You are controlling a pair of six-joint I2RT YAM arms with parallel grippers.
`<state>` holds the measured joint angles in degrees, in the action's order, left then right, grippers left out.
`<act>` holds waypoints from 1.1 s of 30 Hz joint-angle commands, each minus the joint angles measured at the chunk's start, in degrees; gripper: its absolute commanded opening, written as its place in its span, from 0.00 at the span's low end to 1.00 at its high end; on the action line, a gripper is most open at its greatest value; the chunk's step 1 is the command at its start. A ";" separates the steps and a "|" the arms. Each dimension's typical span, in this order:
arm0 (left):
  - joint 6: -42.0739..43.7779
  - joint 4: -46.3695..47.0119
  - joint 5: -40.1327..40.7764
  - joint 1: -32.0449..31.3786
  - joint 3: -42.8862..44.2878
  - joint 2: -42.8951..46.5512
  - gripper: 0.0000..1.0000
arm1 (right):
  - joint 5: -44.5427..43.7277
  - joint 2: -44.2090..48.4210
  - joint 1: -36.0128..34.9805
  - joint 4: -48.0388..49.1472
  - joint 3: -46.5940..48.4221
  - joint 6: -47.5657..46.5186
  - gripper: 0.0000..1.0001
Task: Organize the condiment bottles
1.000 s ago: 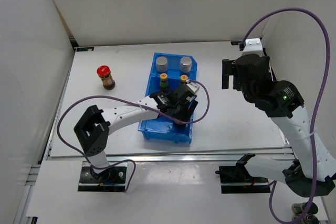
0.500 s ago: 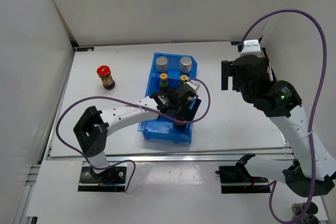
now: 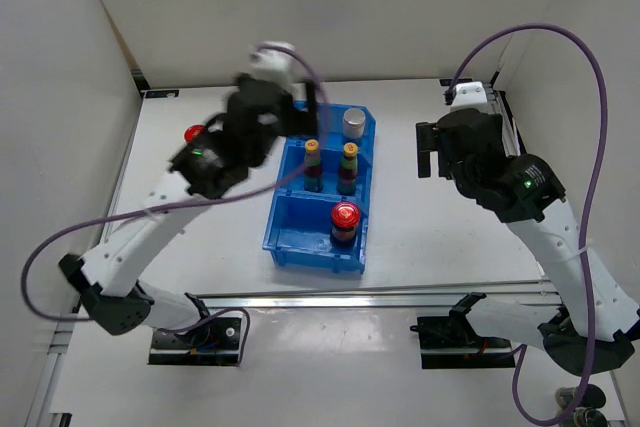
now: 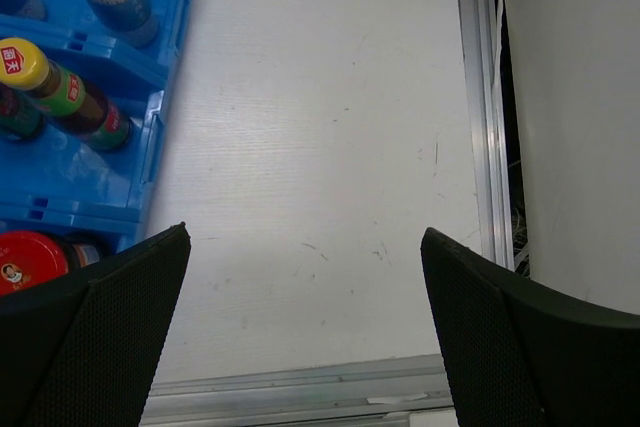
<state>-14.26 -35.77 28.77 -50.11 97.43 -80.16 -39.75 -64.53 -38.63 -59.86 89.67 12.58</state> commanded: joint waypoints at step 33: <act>-6.66 5.01 -15.85 51.86 -6.20 -26.54 1.00 | 6.17 -2.79 1.28 2.73 -3.54 -4.32 0.99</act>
<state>-21.67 -31.44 16.05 1.80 90.43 -105.93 -32.82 -66.74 -37.87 -58.54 84.82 9.26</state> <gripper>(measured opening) 0.997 0.993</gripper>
